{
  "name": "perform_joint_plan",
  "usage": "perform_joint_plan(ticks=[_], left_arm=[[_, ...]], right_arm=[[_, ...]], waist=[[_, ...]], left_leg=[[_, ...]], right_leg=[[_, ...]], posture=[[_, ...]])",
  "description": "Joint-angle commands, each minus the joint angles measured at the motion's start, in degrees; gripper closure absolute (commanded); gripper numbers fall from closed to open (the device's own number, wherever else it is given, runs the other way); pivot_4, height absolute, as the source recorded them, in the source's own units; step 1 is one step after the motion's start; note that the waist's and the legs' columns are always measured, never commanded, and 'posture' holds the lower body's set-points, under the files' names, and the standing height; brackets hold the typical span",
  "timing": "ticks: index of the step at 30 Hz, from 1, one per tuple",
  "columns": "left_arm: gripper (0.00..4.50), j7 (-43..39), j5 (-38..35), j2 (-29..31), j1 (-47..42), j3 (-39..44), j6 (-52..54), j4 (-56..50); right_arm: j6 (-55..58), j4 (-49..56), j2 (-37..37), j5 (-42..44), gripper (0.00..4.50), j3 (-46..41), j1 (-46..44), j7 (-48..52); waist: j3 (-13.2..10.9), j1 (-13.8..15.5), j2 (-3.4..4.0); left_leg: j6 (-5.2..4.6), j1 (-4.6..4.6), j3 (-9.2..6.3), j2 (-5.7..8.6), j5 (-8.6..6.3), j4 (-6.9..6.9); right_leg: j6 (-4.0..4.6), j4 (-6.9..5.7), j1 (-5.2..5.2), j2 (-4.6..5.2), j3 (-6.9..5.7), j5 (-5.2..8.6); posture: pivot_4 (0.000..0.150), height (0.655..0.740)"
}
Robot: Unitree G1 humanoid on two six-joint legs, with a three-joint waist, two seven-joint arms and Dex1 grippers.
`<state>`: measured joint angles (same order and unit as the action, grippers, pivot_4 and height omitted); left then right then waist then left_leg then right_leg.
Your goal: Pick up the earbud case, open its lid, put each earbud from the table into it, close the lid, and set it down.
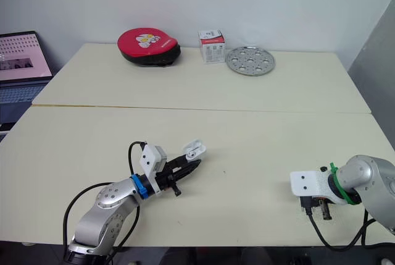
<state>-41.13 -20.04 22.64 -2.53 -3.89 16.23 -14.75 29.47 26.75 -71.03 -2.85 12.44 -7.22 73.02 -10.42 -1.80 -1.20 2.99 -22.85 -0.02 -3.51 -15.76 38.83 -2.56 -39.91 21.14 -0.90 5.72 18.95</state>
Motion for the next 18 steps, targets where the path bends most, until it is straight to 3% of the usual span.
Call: perform_joint_plan(ticks=[1,8,13,18], left_arm=[[3.70,-0.17,-0.53,0.07,-0.08,0.35,-0.86,-1.65],[3.70,-0.87,-0.34,0.02,-1.61,0.31,-1.49,-0.26],[3.70,-1.80,-0.42,-0.26,-4.24,0.04,-2.20,1.48],[3.70,-2.32,-0.71,-0.97,-7.28,-0.19,-2.48,2.84]], right_arm=[[0.31,1.75,0.44,1.95,4.11,-1.81,-0.02,0.19],[5.32,2.41,5.67,9.79,4.11,-7.21,-7.04,-1.87],[11.80,3.82,20.90,19.31,4.11,-11.16,-16.08,-10.42],[5.20,6.25,38.13,23.34,4.11,-12.20,-17.80,-21.81]], waist=[[0.00,0.00,0.00],[-0.01,-0.08,0.00],[-0.01,-0.01,-0.01],[-0.01,0.21,-0.01]], left_leg=[[0.00,0.00,0.00,0.00,0.00,0.00],[0.00,-0.03,0.01,0.01,0.00,0.00],[0.00,-0.03,-0.07,0.00,0.00,-0.01],[0.00,-0.20,-0.11,0.01,0.00,-0.03]], right_leg=[[0.00,0.00,0.00,0.00,0.00,0.00],[0.00,0.00,0.02,0.00,0.01,0.00],[0.01,-0.04,0.01,-0.06,-0.05,0.00],[0.00,0.02,0.13,-0.02,-0.10,0.00]], posture=[[0.150,0.7400],[0.150,0.7400],[0.150,0.7400],[0.150,0.7400]])
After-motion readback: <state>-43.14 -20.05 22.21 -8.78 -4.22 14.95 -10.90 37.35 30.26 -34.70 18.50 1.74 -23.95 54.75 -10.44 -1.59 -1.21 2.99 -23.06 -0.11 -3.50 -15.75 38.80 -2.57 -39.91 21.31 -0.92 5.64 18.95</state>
